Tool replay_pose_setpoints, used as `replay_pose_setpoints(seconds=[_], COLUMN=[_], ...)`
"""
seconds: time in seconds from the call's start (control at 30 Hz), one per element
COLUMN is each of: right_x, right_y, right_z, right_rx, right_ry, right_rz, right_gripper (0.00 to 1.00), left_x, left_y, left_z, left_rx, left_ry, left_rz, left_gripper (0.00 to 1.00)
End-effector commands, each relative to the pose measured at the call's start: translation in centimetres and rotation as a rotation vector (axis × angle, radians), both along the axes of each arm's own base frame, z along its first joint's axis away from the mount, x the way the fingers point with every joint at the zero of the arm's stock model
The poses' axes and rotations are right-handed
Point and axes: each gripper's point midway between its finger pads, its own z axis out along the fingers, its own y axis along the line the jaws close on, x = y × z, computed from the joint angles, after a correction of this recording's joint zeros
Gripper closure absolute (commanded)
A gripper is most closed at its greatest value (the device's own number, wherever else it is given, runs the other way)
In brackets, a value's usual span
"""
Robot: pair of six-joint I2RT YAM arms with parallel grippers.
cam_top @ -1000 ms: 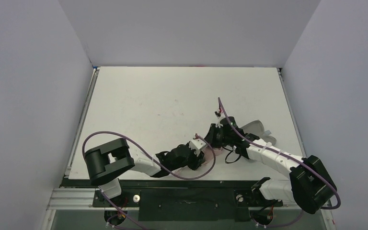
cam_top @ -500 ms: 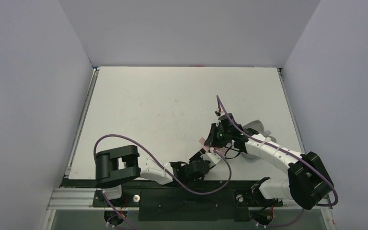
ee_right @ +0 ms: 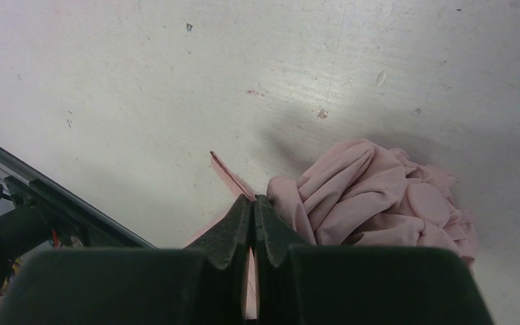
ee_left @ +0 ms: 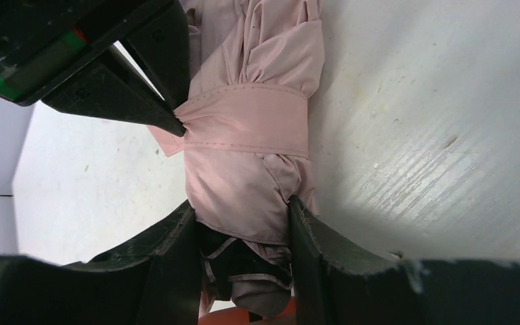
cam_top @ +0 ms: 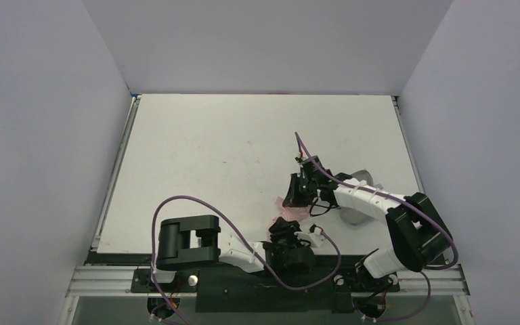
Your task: Put away the umbrella
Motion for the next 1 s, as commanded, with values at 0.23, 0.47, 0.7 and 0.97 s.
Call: replay_pose_setpoints(seconds=[0.23,0.47,0.7,0.97], right_x=[2.4,-0.3,-0.9,-0.5], right_y=[-1.7,-3.5,-3.9,-3.5], right_z=[-5.3,-8.1,-9.1,-8.7], right_rx=[-0.107,-0.142,-0.133,-0.112], right_ry=[-0.049,0.004,-0.008,-0.036], right_rz=[-0.038,-0.054,-0.062,-0.053], right_gripper=[1.00,1.00,1.00,1.00], left_x=[-2.5,-2.1,-2.4,-4.0], left_y=[-0.1,1.1,1.9,1.8], left_z=[-1.0,-2.2,-1.0,2.8], left_rx=[0.267,0.324,0.204,0.038], left_ry=[-0.153,-0.178,-0.071,0.132], left_rz=[-0.049,-0.012,-0.005,-0.077], left_gripper=[1.00,1.00,0.59,0.01])
